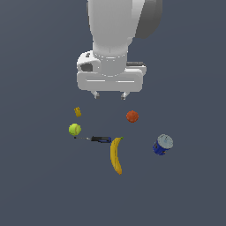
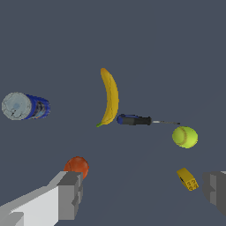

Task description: Pick up a designated object from a clutter of objects.

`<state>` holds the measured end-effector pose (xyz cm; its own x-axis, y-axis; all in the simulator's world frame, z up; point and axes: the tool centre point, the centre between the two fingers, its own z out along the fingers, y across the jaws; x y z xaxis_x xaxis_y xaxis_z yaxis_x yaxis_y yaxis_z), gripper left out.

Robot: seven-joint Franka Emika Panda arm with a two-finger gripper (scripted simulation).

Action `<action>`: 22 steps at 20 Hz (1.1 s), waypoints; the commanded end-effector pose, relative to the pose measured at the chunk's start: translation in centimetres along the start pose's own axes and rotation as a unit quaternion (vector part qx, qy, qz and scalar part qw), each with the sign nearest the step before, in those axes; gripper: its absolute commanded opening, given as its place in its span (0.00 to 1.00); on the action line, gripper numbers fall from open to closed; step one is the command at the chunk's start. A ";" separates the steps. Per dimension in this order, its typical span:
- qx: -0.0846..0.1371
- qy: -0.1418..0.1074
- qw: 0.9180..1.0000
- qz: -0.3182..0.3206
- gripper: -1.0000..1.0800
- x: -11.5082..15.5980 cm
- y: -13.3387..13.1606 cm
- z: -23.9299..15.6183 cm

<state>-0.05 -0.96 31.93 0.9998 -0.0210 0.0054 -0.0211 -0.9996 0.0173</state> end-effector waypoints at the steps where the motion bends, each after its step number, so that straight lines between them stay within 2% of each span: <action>1: 0.000 0.000 1.000 0.000 0.96 0.0 0.0 0.0; 4: 0.001 -0.006 1.000 0.003 0.96 -0.2 0.3 0.4; 10: 0.004 -0.034 0.999 0.020 0.96 -1.1 1.6 2.2; 22: 0.005 -0.033 0.999 0.000 0.96 -0.9 2.2 2.8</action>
<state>-0.98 -2.96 29.34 0.9977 -0.0325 -0.0601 -0.0321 -0.9994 0.0086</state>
